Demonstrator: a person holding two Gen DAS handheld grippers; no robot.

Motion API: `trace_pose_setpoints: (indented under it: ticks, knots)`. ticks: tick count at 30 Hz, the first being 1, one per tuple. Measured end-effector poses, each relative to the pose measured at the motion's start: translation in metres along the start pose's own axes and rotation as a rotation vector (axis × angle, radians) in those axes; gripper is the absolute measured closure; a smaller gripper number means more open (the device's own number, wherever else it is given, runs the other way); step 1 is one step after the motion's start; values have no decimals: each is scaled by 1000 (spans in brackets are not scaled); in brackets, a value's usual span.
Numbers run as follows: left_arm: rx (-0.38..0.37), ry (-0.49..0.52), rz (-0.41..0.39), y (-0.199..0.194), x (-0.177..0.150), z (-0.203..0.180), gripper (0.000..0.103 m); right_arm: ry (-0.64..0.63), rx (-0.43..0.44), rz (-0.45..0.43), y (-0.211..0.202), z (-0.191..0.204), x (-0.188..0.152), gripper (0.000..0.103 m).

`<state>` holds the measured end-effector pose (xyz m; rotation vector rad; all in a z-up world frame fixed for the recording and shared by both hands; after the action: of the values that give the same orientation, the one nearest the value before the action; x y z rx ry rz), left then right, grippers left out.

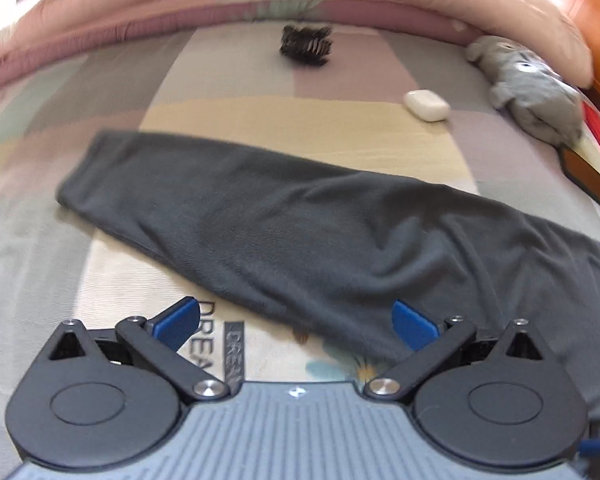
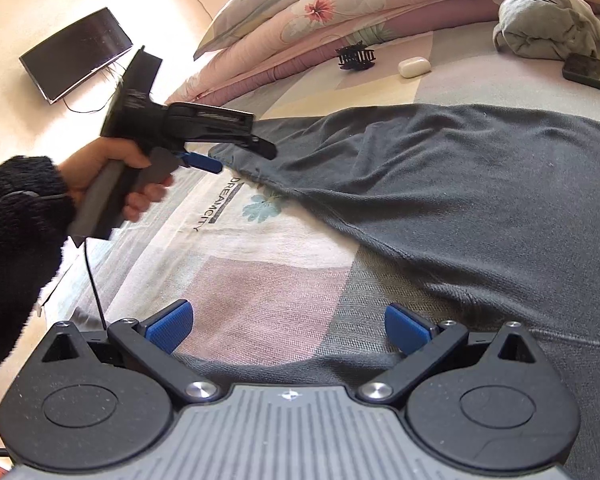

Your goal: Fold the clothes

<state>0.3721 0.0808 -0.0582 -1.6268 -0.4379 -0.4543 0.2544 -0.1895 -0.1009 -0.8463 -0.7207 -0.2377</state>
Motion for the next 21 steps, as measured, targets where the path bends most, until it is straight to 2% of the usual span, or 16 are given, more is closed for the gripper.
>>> trace_pose_setpoints:
  ticks: [4,10,12,16,18,20,21]
  knots:
    - [-47,35,-29,-61,-19,-5,1,-22,8,-17,-4,1,6,0]
    - [-146,86,-66,-144,-77,-9,1,-112,-138,-45,-71,20,-3,0]
    - [-165,92,-63,-153,-105,-11,1,-132,-215,-43,-88,20,-17,0]
    - [-108,130,-87,-153,-168,-33,1,-97,-395,13,-97,4,-52,0]
    - [-93,101,-132,-146,-198,-44,1,-60,-476,36,-100,-6,-70,0]
    - [-74,74,-175,-138,-228,-56,1,-26,-521,47,-101,-13,-85,0]
    - [-39,80,-186,-132,-239,-63,1,-26,-541,37,-101,-13,-90,0]
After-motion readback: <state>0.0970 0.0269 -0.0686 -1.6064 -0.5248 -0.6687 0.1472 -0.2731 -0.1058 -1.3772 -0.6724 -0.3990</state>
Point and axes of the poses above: each gripper's, at about its wrist camera, not at the fingertips, and y roughly the way its jaws point, z to its left, x to its top, the point moved 3 cm from there along y, roughly the way its jaws point, and after that the axes turned 6 degrees about -x, right-handed, at the moved point
